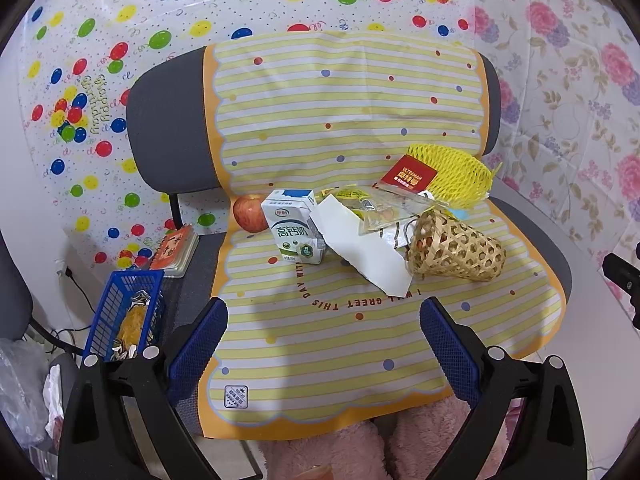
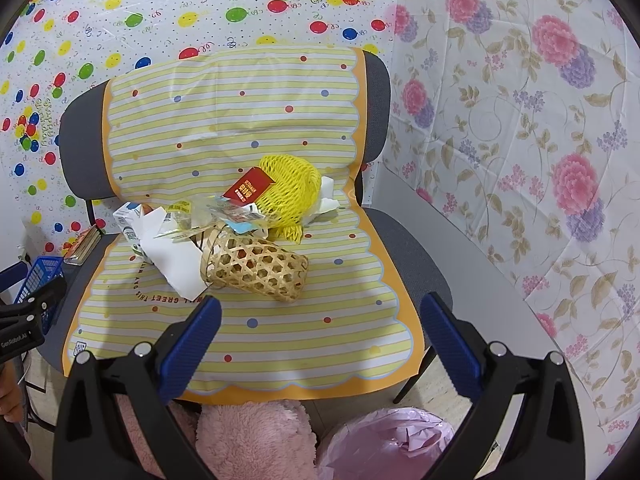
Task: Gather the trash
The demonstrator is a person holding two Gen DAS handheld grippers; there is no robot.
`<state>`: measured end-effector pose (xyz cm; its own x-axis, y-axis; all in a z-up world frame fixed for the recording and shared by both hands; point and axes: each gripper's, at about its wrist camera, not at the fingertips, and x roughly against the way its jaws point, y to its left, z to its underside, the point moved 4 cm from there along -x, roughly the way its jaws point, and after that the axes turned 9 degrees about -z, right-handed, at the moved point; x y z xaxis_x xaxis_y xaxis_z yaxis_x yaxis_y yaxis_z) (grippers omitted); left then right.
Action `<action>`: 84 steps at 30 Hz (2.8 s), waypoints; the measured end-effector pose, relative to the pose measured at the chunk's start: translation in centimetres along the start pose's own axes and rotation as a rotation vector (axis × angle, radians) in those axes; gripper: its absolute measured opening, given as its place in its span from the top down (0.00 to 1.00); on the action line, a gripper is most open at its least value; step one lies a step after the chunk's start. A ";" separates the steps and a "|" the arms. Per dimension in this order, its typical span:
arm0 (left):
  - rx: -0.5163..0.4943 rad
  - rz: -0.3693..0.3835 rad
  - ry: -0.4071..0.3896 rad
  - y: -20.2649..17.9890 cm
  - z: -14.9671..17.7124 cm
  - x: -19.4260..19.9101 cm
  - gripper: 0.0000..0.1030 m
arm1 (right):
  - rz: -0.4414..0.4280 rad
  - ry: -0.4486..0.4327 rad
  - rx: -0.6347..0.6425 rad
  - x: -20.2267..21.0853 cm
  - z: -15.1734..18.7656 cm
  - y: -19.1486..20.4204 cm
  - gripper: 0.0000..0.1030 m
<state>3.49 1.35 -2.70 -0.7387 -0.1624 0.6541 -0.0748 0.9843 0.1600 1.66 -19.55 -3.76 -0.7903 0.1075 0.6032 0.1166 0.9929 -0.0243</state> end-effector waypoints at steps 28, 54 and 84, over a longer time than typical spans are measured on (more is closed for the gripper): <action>0.000 -0.006 0.008 0.6 0.7 -0.4 0.07 | 0.001 0.006 0.001 -0.3 0.4 0.0 0.06; 0.003 -0.009 0.008 0.9 0.8 -0.6 0.07 | 0.001 0.008 0.001 -0.3 0.2 0.0 0.06; 0.052 0.005 0.123 1.4 1.8 -6.2 0.07 | -0.116 0.052 0.089 -9.4 1.3 1.1 0.06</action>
<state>6.72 3.90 -7.86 -0.6520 -0.1618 0.7408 -0.1085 0.9868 0.1200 8.42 -19.44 -10.48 -0.7629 -0.0088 0.6465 -0.0294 0.9993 -0.0211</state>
